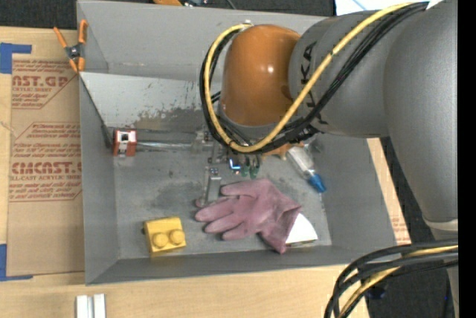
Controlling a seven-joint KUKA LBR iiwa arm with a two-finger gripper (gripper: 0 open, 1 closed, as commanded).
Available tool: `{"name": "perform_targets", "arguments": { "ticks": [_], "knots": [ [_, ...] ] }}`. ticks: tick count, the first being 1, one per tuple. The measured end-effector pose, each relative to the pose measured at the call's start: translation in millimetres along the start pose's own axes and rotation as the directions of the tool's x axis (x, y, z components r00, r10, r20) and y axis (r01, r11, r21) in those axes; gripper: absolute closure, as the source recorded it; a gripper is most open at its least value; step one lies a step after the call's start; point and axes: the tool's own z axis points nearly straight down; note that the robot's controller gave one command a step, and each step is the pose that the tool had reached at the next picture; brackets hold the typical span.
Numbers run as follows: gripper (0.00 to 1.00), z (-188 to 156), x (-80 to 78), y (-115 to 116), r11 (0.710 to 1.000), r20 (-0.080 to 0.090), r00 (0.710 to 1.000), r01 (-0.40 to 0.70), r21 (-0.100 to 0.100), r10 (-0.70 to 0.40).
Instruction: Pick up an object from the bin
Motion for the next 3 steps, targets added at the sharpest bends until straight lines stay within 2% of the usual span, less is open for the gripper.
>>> {"name": "perform_targets", "arguments": {
  "ticks": [1, 2, 3],
  "knots": [
    [0.00, 0, 0.0, 0, 1.000, 0.000, 1.000, 0.000, 0.000, 0.000],
    [0.00, 73, -23.8, 42, 0.990, 0.006, 0.990, 0.142, 0.000, -0.142],
    [0.00, 56, 37.5, -44, 1.000, 0.003, 0.999, 0.032, 0.000, -0.032]
  ]
}}
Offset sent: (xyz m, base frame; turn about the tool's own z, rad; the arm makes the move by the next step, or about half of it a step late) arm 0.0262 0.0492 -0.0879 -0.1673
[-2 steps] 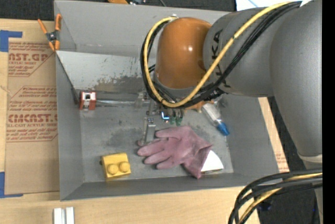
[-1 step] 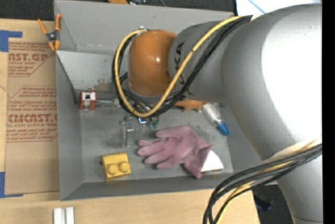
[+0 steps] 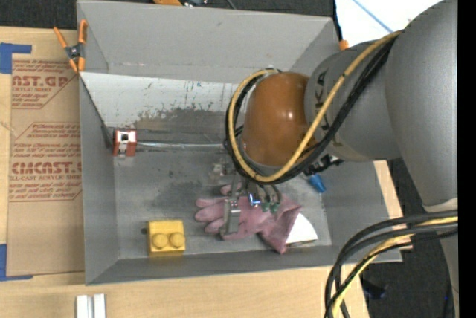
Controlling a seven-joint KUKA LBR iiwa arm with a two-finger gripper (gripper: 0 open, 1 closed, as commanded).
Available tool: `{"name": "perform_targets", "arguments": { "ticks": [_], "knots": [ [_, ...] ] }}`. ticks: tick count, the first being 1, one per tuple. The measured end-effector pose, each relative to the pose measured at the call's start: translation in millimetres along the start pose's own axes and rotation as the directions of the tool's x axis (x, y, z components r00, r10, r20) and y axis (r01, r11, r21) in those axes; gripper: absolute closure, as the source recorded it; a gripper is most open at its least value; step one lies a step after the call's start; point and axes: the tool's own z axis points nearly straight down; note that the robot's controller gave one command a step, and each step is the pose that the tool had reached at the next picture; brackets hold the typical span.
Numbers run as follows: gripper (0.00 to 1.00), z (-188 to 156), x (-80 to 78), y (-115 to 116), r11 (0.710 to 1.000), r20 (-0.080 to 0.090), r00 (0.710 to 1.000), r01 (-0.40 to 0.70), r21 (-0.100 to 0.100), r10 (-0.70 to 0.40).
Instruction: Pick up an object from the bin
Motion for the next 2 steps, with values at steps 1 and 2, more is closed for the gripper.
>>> {"name": "perform_targets", "arguments": {
  "ticks": [1, 2],
  "knots": [
    [0.00, -28, -52.5, 63, 0.992, 0.009, 0.992, 0.124, -0.007, -0.124],
    [0.00, 26, -14.4, -23, 1.000, -0.005, 1.000, 0.002, 0.003, -0.002]
  ]
}}
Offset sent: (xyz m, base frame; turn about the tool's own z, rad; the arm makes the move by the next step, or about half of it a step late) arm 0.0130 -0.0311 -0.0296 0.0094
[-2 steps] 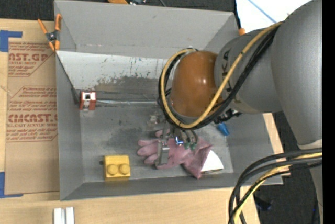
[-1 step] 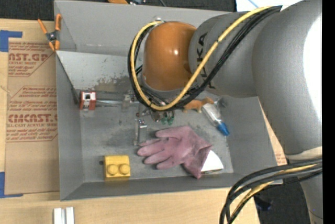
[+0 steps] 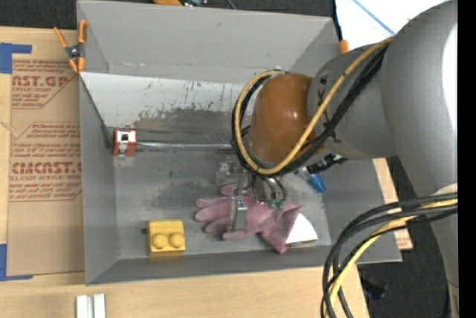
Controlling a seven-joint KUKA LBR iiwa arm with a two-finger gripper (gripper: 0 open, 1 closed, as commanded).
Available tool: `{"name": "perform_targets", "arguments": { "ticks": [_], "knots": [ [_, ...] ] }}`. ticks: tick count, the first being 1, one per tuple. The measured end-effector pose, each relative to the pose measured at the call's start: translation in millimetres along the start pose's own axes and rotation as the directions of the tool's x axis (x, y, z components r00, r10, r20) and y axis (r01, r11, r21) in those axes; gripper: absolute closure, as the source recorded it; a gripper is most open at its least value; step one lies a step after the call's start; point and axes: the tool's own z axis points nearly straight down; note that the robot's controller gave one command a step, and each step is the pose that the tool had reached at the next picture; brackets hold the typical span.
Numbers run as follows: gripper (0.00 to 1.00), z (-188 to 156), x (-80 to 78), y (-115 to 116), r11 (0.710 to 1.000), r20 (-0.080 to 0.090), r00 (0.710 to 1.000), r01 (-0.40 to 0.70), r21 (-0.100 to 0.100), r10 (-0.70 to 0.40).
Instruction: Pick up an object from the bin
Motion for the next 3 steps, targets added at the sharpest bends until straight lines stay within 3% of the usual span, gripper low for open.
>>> {"name": "perform_targets", "arguments": {
  "ticks": [1, 2, 3],
  "knots": [
    [0.00, 1, -0.2, 15, 0.996, 0.008, 0.996, 0.094, -0.006, -0.094],
    [0.00, -92, -14.4, 6, 1.000, -0.004, 1.000, 0.028, -0.002, -0.028],
    [0.00, -108, -11.4, 1, 1.000, 0.016, 1.000, 0.023, -0.004, -0.023]
  ]
}}
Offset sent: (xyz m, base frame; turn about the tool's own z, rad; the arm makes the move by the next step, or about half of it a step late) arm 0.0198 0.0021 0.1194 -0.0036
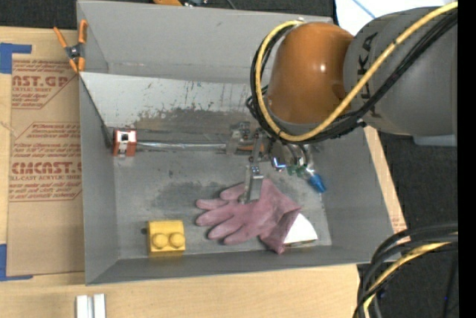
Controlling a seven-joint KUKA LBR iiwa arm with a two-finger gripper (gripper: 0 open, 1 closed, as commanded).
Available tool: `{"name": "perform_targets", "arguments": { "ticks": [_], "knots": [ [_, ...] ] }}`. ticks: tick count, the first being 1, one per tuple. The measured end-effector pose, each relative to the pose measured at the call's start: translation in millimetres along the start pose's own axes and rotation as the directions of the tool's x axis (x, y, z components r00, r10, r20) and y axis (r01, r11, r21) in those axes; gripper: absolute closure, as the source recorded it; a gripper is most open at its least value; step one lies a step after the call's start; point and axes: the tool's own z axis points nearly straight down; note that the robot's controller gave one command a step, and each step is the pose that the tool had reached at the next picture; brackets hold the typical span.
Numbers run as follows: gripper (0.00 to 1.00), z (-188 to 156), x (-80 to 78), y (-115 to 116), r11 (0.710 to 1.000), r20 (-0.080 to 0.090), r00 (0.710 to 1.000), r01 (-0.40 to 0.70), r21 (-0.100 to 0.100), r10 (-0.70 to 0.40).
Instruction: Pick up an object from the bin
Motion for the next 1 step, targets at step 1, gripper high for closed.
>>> {"name": "perform_targets", "arguments": {
  "ticks": [1],
  "knots": [
    [0.00, -34.9, 16.8, 17.6, 0.991, -0.010, 0.991, 0.132, -0.001, -0.132]
  ]
}}
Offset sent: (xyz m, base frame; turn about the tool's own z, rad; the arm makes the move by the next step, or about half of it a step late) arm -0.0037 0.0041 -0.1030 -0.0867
